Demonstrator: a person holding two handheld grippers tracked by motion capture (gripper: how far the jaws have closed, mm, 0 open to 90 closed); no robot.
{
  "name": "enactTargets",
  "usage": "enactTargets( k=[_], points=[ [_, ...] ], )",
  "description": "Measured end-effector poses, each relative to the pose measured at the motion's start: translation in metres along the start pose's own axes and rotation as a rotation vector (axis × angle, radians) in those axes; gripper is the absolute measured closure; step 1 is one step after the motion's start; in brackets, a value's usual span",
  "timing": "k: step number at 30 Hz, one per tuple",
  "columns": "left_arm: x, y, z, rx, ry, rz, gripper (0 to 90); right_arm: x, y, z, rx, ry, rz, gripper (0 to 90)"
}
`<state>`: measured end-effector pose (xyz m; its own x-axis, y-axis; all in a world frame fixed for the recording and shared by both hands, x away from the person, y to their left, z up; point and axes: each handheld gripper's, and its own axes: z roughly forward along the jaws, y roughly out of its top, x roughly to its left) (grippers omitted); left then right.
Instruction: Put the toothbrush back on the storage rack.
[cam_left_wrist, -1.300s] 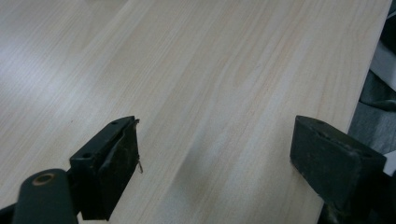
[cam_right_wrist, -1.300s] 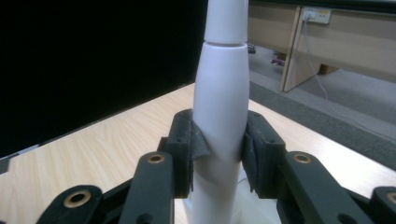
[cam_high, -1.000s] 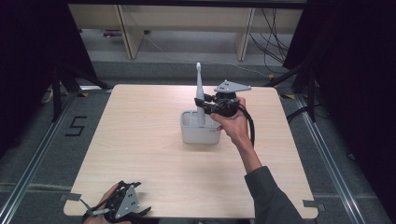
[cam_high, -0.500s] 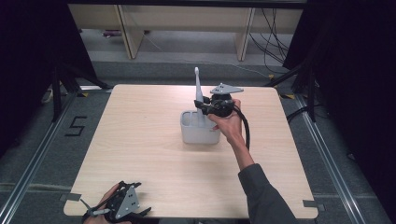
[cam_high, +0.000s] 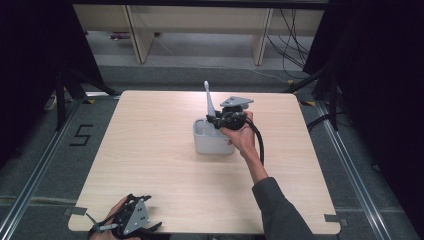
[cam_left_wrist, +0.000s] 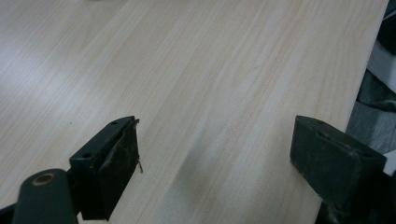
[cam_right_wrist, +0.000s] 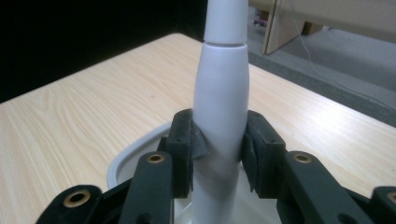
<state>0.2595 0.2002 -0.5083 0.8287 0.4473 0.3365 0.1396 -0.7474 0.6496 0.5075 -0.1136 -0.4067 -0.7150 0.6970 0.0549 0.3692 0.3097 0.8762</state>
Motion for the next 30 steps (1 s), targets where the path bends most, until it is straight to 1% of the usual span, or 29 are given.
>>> enactTargets(
  k=[1,2,3,4,5,8,9,10,11,12,13,14,15,16,17,18,19,20,21,22,23,24,26,30],
  points=[
    [0.000,0.000,0.000,0.004,0.004,0.005,15.0,0.000,0.000,0.000,0.000,0.000,0.000,66.9],
    [0.000,0.000,0.000,0.004,0.001,0.006,15.0,0.000,0.000,0.001,0.001,-0.002,-0.011,66.9],
    [0.001,0.000,0.000,0.006,-0.002,0.006,15.0,0.000,-0.001,0.003,0.005,0.011,-0.022,66.9],
    [0.000,0.000,-0.001,0.001,-0.008,0.004,15.0,0.000,-0.001,0.003,0.010,0.005,-0.028,66.9],
    [0.000,0.000,0.000,-0.001,0.002,-0.001,15.0,0.002,-0.001,0.004,0.028,0.000,-0.011,66.8],
    [0.000,0.000,0.000,0.001,0.001,0.002,15.0,0.003,-0.002,0.007,0.034,-0.009,-0.004,66.8],
    [0.000,0.000,0.000,0.003,0.003,0.005,15.0,0.002,-0.003,0.008,0.053,0.000,-0.031,66.8],
    [0.000,0.000,0.000,0.003,0.003,0.005,15.0,0.002,-0.003,0.008,0.053,0.000,-0.031,66.8],
    [0.000,0.000,-0.001,0.004,-0.010,0.005,15.0,0.003,-0.004,0.009,0.055,-0.003,-0.034,66.8],
    [0.000,0.000,0.000,0.000,-0.011,0.004,15.0,0.004,-0.004,0.009,0.071,-0.001,-0.020,66.8],
    [0.000,0.000,0.000,0.004,0.003,0.006,15.0,0.004,-0.006,0.011,0.067,-0.007,-0.019,66.8],
    [0.000,0.000,0.000,0.004,0.003,0.006,15.0,0.004,-0.006,0.011,0.067,-0.007,-0.019,66.8],
    [0.000,0.000,0.000,0.006,-0.004,0.007,15.0,0.004,-0.006,0.011,0.097,-0.007,-0.021,66.8],
    [0.001,0.000,0.000,0.001,-0.011,0.005,15.0,0.004,-0.006,0.012,0.094,-0.008,-0.028,66.8],
    [0.001,0.000,-0.001,0.011,-0.013,0.007,15.0,0.004,-0.006,0.012,0.106,-0.013,-0.023,66.7],
    [0.001,0.000,-0.001,0.011,-0.013,0.007,15.0,0.004,-0.006,0.012,0.106,-0.013,-0.023,66.7],
    [0.000,0.000,0.000,-0.001,-0.014,0.000,15.0,0.005,-0.007,0.013,0.100,-0.015,-0.021,66.8],
    [0.000,0.000,0.000,0.002,-0.001,0.004,15.0,0.003,-0.007,0.014,0.102,0.001,-0.034,66.8],
    [0.000,0.000,0.000,0.001,-0.003,0.002,15.0,0.003,-0.008,0.013,0.114,-0.018,-0.044,66.7],
    [0.000,0.000,0.000,0.001,-0.003,0.002,15.0,0.003,-0.008,0.013,0.114,-0.018,-0.044,66.7],
    [0.000,0.000,0.000,0.001,-0.003,0.002,15.0,0.005,-0.008,0.013,0.135,-0.011,-0.015,66.7],
    [0.000,0.000,0.000,0.001,-0.003,0.002,15.0,0.004,-0.009,0.014,0.134,-0.013,-0.028,66.7],
    [0.000,0.000,0.000,0.001,-0.002,0.002,15.0,0.004,-0.009,0.015,0.132,-0.013,-0.028,66.7],
    [0.000,0.000,0.000,0.001,-0.003,0.002,15.0,0.004,-0.011,0.016,0.157,-0.012,-0.012,66.7]
  ],
)
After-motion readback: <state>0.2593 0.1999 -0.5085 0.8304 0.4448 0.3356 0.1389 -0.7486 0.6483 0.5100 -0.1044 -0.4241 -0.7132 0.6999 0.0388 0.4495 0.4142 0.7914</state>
